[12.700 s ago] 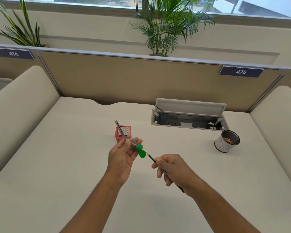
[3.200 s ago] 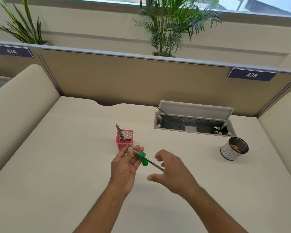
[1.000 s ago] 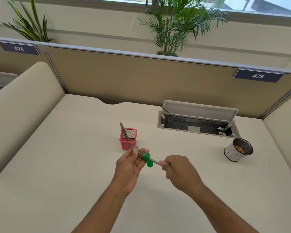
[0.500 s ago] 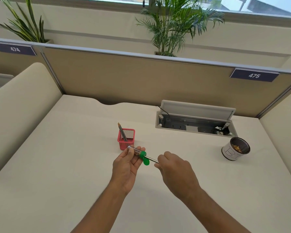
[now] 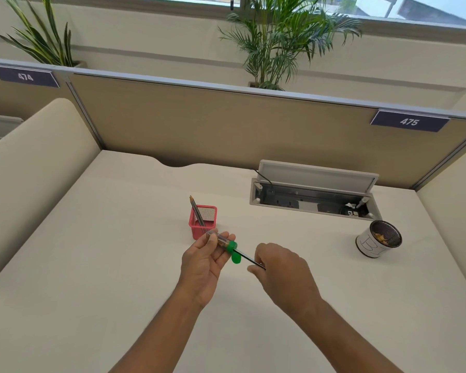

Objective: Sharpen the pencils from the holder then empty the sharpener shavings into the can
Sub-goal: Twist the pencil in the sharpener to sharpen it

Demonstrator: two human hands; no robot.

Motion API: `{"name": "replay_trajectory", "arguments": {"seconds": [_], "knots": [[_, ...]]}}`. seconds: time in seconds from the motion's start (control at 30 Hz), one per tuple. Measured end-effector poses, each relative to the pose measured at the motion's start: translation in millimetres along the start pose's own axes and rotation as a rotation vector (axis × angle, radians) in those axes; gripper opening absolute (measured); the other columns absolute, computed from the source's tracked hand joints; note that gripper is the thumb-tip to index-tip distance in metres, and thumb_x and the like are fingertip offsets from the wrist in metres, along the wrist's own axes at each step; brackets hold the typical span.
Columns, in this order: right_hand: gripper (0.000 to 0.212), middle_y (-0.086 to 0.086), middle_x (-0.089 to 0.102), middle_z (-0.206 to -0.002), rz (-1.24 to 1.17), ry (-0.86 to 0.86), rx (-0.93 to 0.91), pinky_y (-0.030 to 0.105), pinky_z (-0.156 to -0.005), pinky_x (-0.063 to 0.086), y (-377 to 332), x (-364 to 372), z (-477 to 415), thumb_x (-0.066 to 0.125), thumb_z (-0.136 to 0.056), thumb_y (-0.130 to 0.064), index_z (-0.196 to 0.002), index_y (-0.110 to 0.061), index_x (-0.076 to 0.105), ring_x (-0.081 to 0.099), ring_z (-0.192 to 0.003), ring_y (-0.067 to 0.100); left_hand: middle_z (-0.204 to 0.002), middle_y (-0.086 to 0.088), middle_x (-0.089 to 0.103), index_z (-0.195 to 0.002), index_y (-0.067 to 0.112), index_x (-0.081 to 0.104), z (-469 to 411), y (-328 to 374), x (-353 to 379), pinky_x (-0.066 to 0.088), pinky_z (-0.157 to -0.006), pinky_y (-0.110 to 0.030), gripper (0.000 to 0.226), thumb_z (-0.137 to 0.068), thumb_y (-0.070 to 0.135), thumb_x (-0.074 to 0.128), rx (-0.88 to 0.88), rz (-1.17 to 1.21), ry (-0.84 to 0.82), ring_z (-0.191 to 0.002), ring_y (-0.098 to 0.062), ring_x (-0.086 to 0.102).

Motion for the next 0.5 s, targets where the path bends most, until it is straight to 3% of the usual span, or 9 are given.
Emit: {"name": "replay_trajectory", "arguments": {"seconds": [0.07, 0.13, 0.23, 0.33, 0.4, 0.5], "knots": [[0.039, -0.008, 0.047, -0.068, 0.127, 0.039, -0.096, 0.025, -0.043, 0.024, -2.7, 1.4, 3.0, 0.071, -0.094, -0.043, -0.078, -0.026, 0.039, 0.045, -0.058, 0.018, -0.126, -0.028, 0.075, -0.131, -0.006, 0.064, 0.5, -0.6, -0.8, 0.065, -0.095, -0.043, 0.029, -0.110, 0.012, 0.053, 0.007, 0.001, 0.013, -0.113, -0.036, 0.078], [0.044, -0.009, 0.038, -0.062, 0.193, 0.063, -0.144, 0.023, -0.044, 0.009, -4.1, 1.4, 2.7, 0.073, -0.092, -0.041, -0.074, -0.026, 0.035, 0.034, -0.049, 0.016, -0.125, -0.028, 0.076, -0.131, -0.004, 0.064, 0.3, -1.0, -1.5, 0.066, -0.092, -0.042, 0.029, -0.110, 0.012, 0.053, 0.015, -0.001, 0.025, -0.112, -0.036, 0.078], [0.034, -0.006, 0.053, -0.068, 0.075, -0.019, -0.051, 0.029, -0.047, 0.031, -1.1, 4.0, -2.1, 0.053, -0.103, -0.048, -0.080, -0.023, 0.047, 0.046, -0.056, 0.017, -0.125, -0.028, 0.076, -0.131, -0.004, 0.064, 0.1, -1.9, -2.0, 0.067, -0.090, -0.041, 0.029, -0.110, 0.012, 0.053, 0.020, 0.002, 0.025, -0.112, -0.037, 0.078], [0.035, -0.002, 0.066, -0.068, -0.290, -0.156, 0.099, 0.037, -0.057, 0.052, 3.4, 1.0, -4.9, 0.053, -0.103, -0.046, -0.082, -0.020, 0.064, 0.061, -0.056, 0.018, -0.122, -0.026, 0.076, -0.130, -0.004, 0.064, 0.3, 0.5, -1.4, 0.067, -0.089, -0.040, 0.027, -0.111, 0.010, 0.051, 0.021, 0.005, -0.006, -0.114, -0.038, 0.077], [0.038, 0.000, 0.065, -0.060, -0.598, -0.261, 0.199, 0.032, -0.051, 0.050, 4.0, -1.4, -3.1, 0.052, -0.105, -0.037, -0.083, -0.013, 0.069, 0.057, -0.043, 0.018, -0.120, -0.025, 0.077, -0.131, -0.003, 0.064, 0.1, 2.4, -0.5, 0.067, -0.091, -0.041, 0.027, -0.112, 0.010, 0.049, 0.012, 0.004, -0.035, -0.117, -0.039, 0.076], [0.041, 0.004, 0.062, -0.059, -0.850, -0.360, 0.301, 0.026, -0.048, 0.043, 4.8, -5.3, 0.2, 0.048, -0.108, -0.033, -0.089, -0.005, 0.071, 0.052, -0.040, 0.019, -0.130, -0.028, 0.073, -0.137, -0.003, 0.062, -1.0, 3.1, 0.3, 0.065, -0.096, -0.044, 0.031, -0.112, 0.010, 0.048, 0.006, -0.007, -0.065, -0.117, -0.037, 0.076]]}}
Point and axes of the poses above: each hand's wrist, its own z-axis away from the middle knuckle, its own x-axis out of the palm, y = z × x, the point moved 1 cm from there along -z, towards the middle knuckle
